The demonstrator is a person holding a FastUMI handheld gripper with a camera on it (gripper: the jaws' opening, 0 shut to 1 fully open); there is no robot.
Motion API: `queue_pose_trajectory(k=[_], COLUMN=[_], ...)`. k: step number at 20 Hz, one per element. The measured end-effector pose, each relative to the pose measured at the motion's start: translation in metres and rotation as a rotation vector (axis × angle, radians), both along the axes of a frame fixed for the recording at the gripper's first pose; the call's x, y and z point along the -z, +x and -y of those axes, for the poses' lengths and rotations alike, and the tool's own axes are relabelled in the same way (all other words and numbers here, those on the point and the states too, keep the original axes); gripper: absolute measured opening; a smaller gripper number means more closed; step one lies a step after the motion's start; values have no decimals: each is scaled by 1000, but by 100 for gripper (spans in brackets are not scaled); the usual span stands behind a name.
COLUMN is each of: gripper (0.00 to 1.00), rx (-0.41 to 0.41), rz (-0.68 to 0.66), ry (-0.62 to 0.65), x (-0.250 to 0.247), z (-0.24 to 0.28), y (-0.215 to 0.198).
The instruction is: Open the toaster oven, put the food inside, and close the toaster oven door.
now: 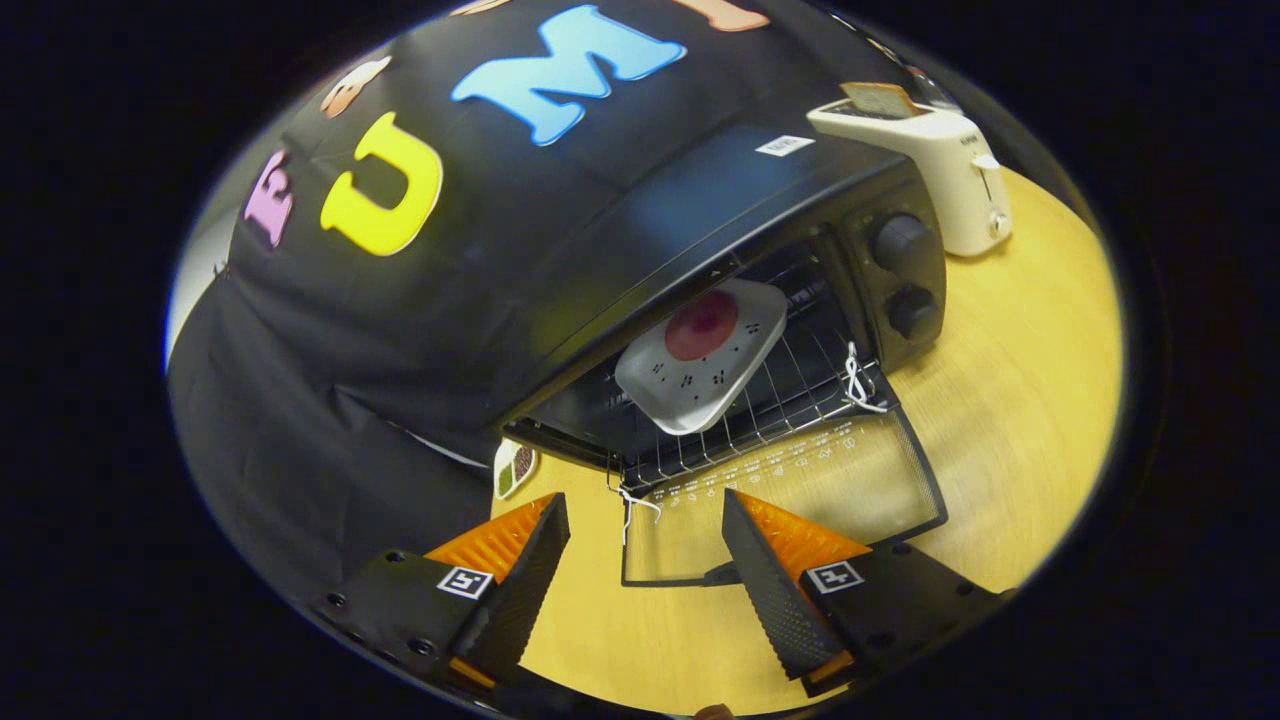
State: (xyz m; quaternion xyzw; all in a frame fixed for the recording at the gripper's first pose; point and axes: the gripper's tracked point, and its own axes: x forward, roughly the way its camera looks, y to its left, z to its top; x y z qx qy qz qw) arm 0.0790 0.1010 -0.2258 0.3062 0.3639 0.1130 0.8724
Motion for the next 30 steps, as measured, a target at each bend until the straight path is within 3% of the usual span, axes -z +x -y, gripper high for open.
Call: queue_pose_trajectory(k=[5,13,20,30], gripper=[98,98,98,98], rx=[-83,-168,-82,-99], rz=[-27,-276,-398,-386], ry=[-173,-424,-537,-657], x=[10,70,105,132], z=[5,23,33,34], y=[-27,-79,-80,-61])
